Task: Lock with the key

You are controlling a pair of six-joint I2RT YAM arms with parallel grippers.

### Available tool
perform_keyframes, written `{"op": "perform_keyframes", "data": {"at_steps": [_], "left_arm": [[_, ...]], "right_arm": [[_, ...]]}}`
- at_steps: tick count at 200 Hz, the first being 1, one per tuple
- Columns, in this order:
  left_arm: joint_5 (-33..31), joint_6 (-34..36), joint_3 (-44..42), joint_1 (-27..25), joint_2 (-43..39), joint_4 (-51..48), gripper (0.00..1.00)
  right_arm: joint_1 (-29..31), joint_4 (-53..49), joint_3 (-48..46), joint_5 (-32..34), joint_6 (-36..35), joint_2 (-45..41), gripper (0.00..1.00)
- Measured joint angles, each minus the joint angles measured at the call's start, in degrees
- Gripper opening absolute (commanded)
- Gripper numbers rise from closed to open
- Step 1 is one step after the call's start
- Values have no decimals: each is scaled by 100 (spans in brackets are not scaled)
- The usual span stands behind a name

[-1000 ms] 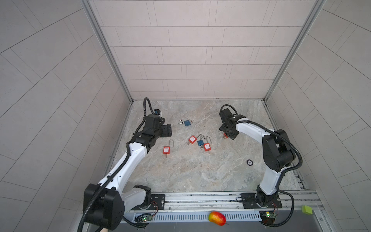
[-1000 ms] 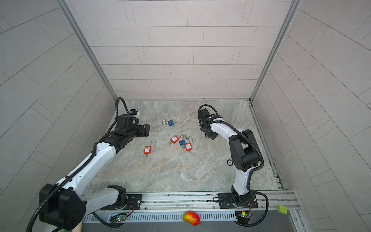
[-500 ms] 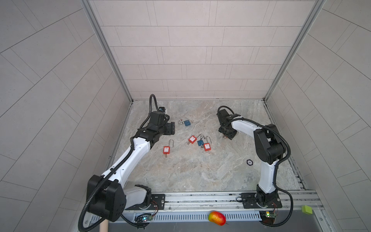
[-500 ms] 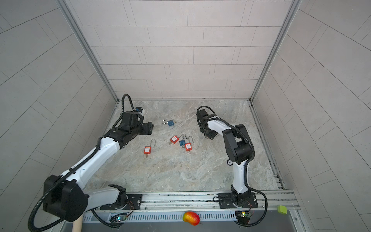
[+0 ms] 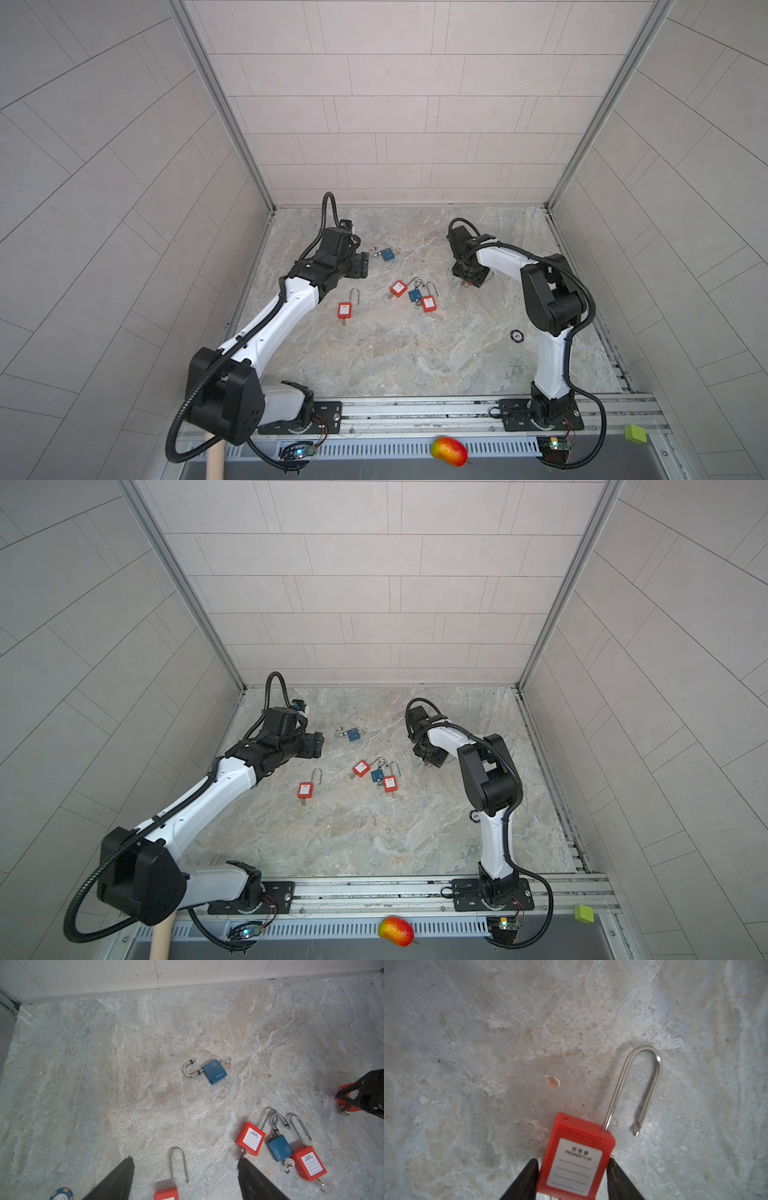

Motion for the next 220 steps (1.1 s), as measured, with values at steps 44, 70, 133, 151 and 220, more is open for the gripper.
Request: {"op": "perform_keyframes", "data": {"at_steps": [44,70,133,151,220], "left_arm": [[-42,59,52,-55,2,-15,83],[-66,63,59,-59,2,-22,82],[-107,66,59,-138,2,-22,82],[-109,68,59,-155,2,-22,82],[-111,157,85,-177,35,-26,82]], "right_arm": [[0,-131,240,-98,-903,2,51],[-4,-219,229,-107,-1443,2,50],[-11,-415,114,-232,-2026,2,67],[-13,-433,120,-280,-1989,2,66],[-282,-457,393,-612,-1770,264,56]]}}
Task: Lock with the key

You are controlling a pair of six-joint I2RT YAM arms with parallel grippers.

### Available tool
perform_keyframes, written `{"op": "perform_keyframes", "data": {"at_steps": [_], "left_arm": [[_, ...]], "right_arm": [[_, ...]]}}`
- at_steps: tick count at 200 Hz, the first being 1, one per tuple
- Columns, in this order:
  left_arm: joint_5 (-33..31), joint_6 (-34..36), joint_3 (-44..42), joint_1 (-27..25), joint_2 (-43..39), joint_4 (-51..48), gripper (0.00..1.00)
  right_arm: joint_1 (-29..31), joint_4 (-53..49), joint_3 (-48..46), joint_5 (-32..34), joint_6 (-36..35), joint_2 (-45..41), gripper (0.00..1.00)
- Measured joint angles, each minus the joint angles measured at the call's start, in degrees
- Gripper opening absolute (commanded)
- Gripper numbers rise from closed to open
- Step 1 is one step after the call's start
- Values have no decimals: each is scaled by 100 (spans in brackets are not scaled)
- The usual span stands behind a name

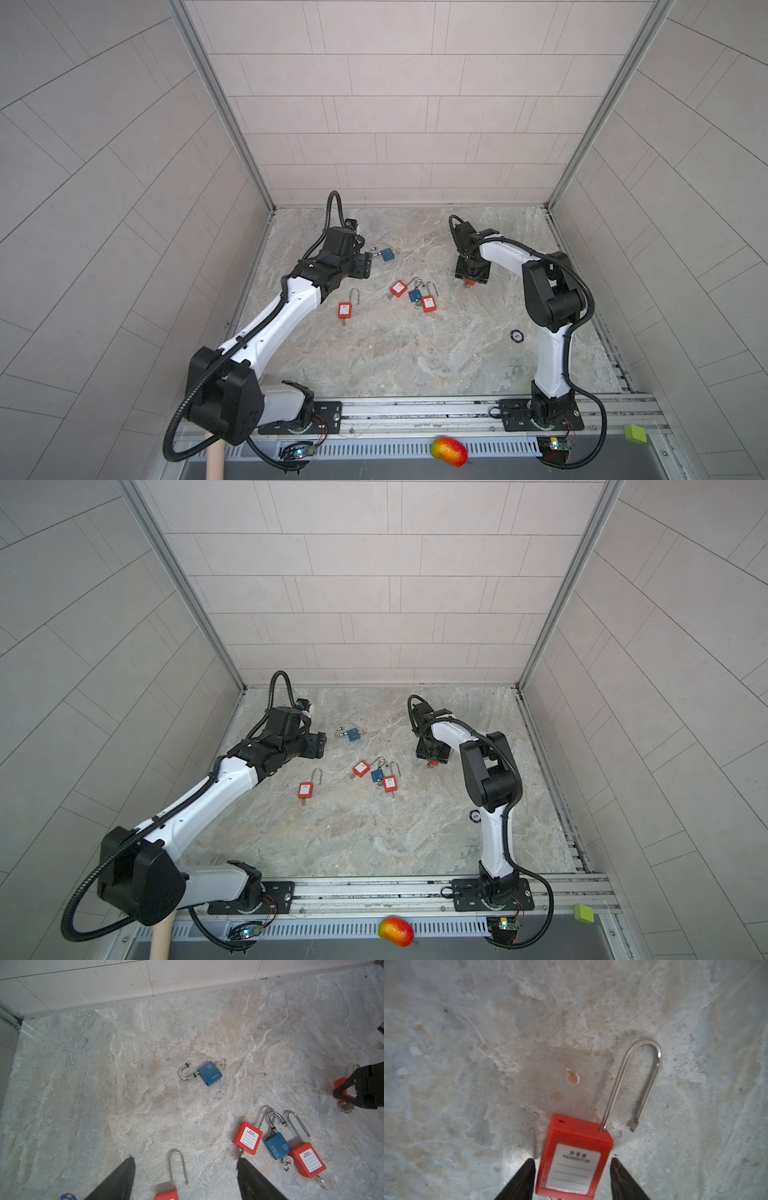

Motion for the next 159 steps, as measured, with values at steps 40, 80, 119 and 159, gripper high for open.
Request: {"op": "perform_keyframes", "data": {"at_steps": [40,80,119,159], "left_arm": [[11,9,103,-20,118,-17,81],[17,9,188,-85,146,-44,81],[28,9,188,-136,153,-68,80],[33,7,188,-216,153,-105,80]], "right_arm": [[-37,9,208,-142,-79,138,50],[-39,-35,254,-315,-621,138,47],[17,-308,258,-350,-1582,136,45],[302,-535,122,-289,-2557,55,46]]}}
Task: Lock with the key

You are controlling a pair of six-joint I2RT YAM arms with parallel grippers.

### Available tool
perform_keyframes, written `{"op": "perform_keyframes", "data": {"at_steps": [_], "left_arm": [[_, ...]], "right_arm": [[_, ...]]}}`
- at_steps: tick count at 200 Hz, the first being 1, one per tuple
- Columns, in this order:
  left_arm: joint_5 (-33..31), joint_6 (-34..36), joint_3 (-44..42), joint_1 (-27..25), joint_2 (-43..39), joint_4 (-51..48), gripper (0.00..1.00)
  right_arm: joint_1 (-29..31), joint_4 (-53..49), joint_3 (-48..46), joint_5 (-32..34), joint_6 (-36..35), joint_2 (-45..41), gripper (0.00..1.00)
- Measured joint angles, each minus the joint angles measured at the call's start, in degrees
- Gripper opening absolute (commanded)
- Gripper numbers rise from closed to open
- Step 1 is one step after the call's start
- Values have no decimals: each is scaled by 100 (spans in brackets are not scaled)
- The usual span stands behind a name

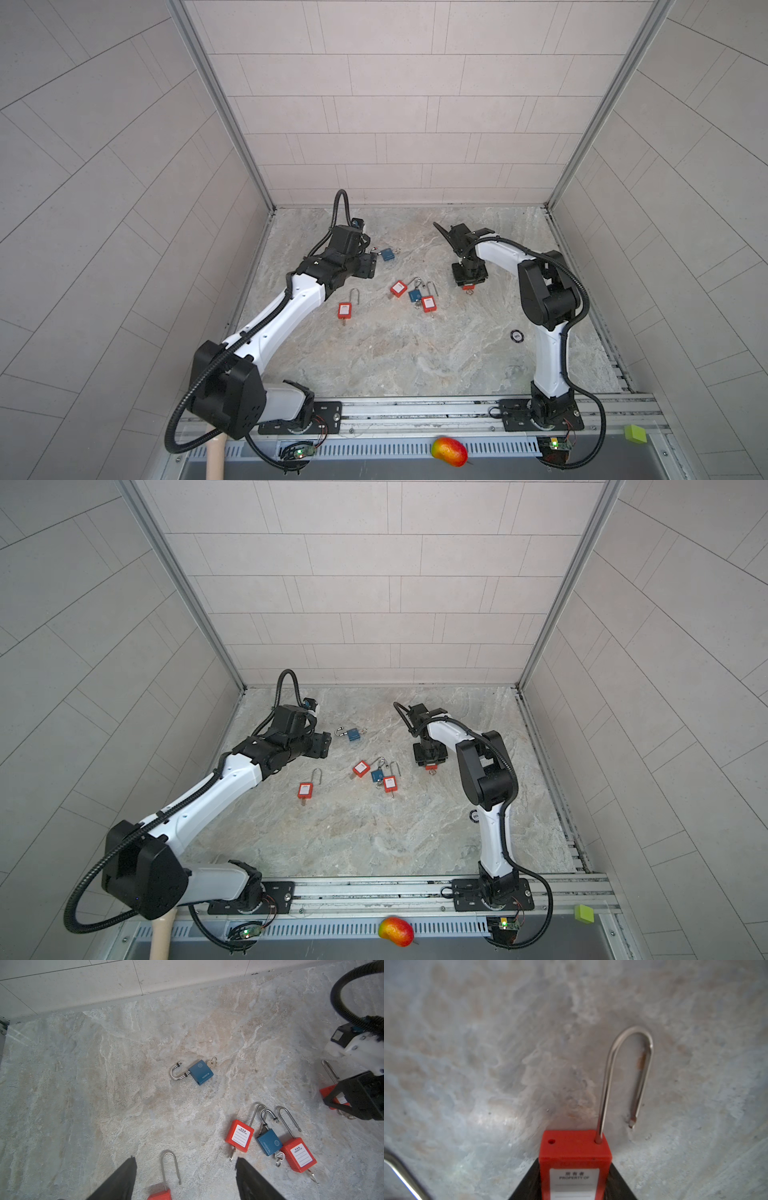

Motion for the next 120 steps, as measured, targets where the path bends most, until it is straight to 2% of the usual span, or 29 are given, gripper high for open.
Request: {"op": "perform_keyframes", "data": {"at_steps": [24,39,120], "left_arm": [[-2,0,9,-76,4,-2,80],[-4,0,15,-118,13,-2,80],[-26,0,184,-267,109,-13,79]], "right_arm": [[345,-138,-146,103,-450,-83,61],[511,-199,-203,162,-640,-127,65],[476,-223,-221,153,-509,-138,57]]}}
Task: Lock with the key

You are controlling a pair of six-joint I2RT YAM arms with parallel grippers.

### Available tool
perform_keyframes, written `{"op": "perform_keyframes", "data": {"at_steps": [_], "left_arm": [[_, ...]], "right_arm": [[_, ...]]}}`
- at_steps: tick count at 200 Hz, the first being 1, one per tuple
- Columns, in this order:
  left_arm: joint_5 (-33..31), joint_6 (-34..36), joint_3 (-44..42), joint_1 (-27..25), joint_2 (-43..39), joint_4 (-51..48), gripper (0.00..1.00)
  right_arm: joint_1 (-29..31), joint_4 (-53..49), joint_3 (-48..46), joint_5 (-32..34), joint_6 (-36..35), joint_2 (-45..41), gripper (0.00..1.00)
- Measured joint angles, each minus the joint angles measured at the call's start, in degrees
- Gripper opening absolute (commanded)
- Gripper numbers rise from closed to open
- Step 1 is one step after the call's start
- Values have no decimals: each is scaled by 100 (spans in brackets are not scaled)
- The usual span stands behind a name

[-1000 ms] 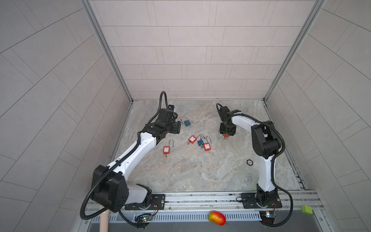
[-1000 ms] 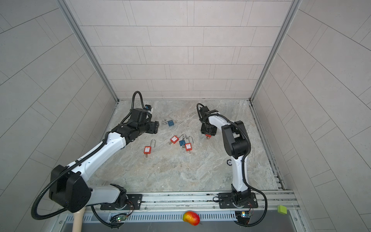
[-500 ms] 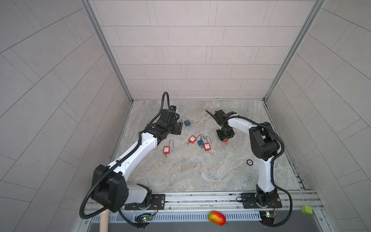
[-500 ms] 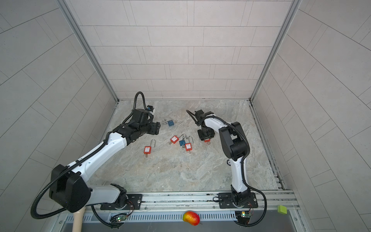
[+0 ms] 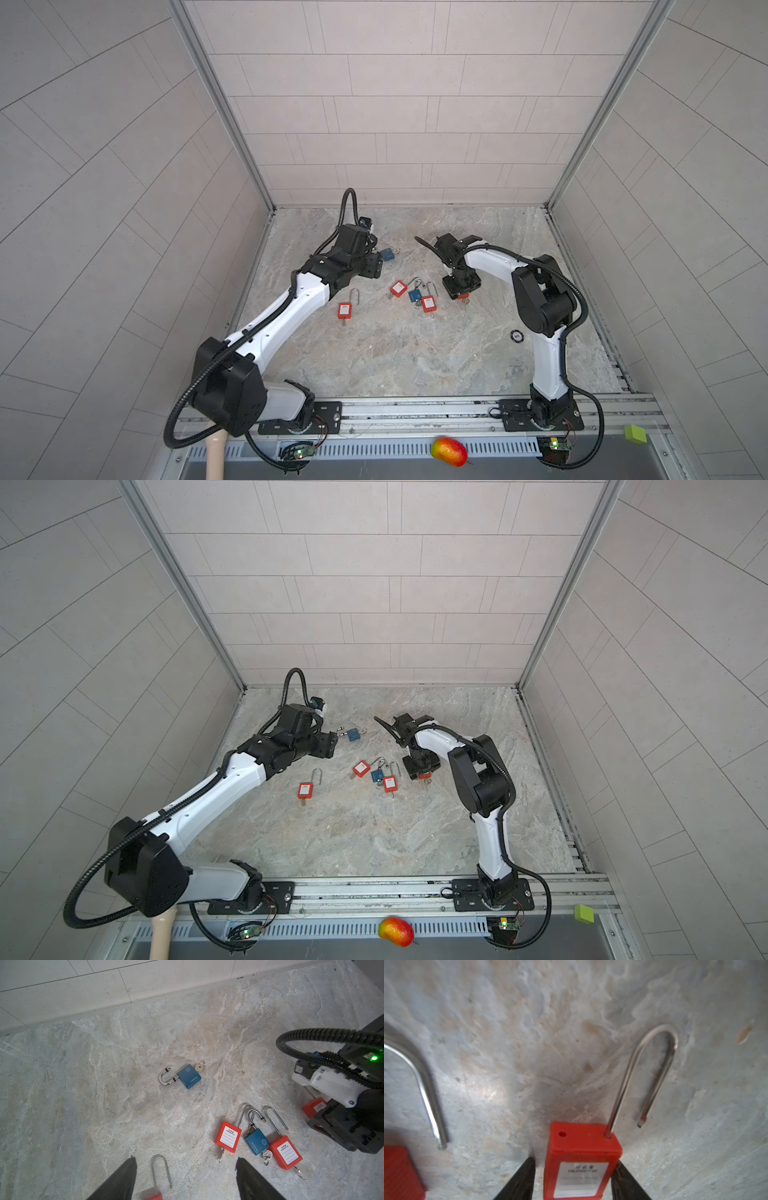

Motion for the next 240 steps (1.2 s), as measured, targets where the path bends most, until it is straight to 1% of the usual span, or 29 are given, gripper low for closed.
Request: {"op": "perform_keyframes", "data": {"at_steps": [42,100,133,160,180,201,205,213,217,224,240], "left_arm": [[2,0,22,-33,109,9,79],[4,0,94,-70,142,22,79],[22,9,94,-74,142,26,79],[160,151,94,-76,142,129,80],[514,393,17,-74,118,431,78],[1093,748,-345,-79,-39,929,76],[1187,811,-426,-79,-76,1021,73],[1412,981,-575,-79,-157,1185,57],[1556,1040,-647,-79,-199,1268,52],[1812,1248,-741,-76,-256,1390,50],[2441,1749,-855,-74,-321,1602,50]], "right_arm": [[-107,4,-7,-238,254,-2,57],[-120,55,-7,-417,476,-2,49],[-120,87,-7,-450,428,-13,44],[-116,127,-11,-404,164,-212,43],[-98,188,-52,-389,-247,-662,43],[-15,271,-127,-450,-824,-1305,43],[4,291,-149,-463,-942,-1419,44],[46,337,-221,-538,-1204,-1692,44],[66,363,-260,-586,-1335,-1816,44],[83,417,-354,-695,-1565,-2035,44],[118,520,-636,-1023,-2081,-2514,44]]}}
